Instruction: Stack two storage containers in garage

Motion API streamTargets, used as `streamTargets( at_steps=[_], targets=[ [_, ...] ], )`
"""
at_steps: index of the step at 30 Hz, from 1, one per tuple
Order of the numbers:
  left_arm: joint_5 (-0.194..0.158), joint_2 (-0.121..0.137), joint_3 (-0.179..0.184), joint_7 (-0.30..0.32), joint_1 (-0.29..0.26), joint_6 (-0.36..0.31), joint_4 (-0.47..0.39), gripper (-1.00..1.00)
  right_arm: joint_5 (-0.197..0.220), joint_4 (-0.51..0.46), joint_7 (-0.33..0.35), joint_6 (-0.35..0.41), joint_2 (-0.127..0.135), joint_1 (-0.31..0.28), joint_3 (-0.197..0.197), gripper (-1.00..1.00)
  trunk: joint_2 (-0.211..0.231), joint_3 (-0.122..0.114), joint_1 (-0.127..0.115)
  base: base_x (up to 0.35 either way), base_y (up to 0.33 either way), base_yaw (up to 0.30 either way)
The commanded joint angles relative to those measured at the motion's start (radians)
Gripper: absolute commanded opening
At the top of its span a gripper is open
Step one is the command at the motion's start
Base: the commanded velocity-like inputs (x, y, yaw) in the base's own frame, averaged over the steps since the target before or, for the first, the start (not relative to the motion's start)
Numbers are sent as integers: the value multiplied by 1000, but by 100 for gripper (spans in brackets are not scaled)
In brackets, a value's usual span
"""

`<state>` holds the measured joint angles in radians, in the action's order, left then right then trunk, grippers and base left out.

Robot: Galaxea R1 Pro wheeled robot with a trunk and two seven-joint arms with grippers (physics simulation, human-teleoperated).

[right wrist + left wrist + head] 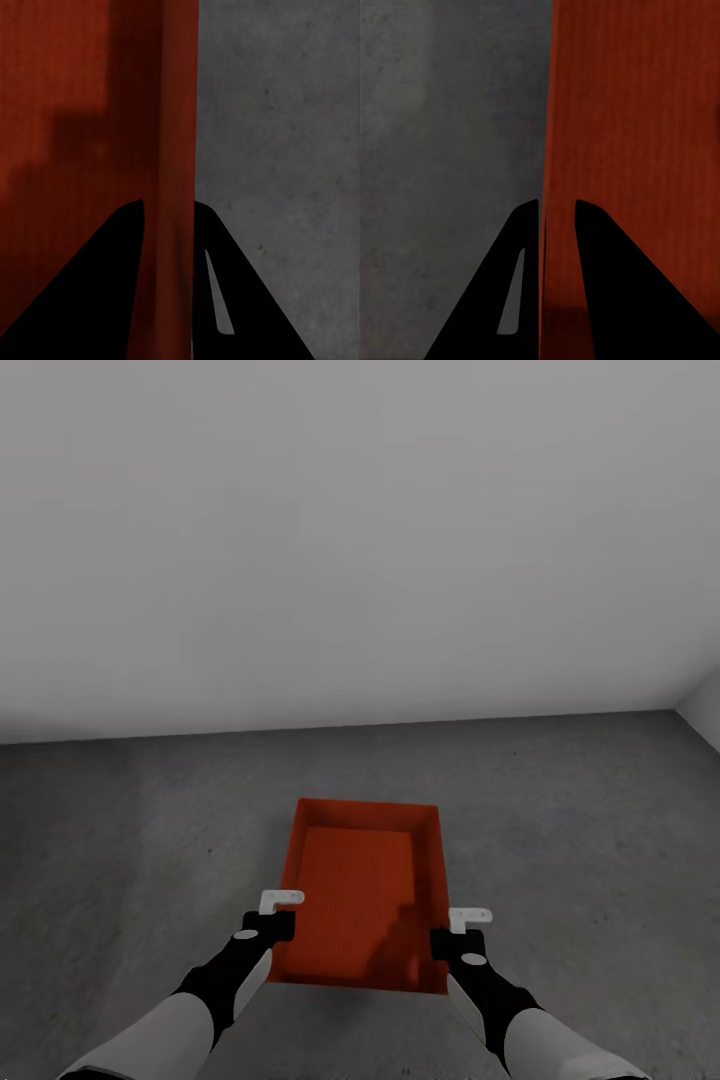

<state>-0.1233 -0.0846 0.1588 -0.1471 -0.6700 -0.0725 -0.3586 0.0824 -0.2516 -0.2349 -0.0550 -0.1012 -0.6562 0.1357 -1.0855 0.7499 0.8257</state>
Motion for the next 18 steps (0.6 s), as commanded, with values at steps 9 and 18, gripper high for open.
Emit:
streamTargets(
  at_steps=[9,18],
  targets=[
    [10,26,2,-19,0,91,-5,-100,17,5,-9,-7,2,0,-11,-100,0,5,0,0,0,0],
    [10,25,2,-19,0,91,-5,-100,17,4,-9,-7,2,0,-11,-100,0,5,0,2,0,0]
  ],
)
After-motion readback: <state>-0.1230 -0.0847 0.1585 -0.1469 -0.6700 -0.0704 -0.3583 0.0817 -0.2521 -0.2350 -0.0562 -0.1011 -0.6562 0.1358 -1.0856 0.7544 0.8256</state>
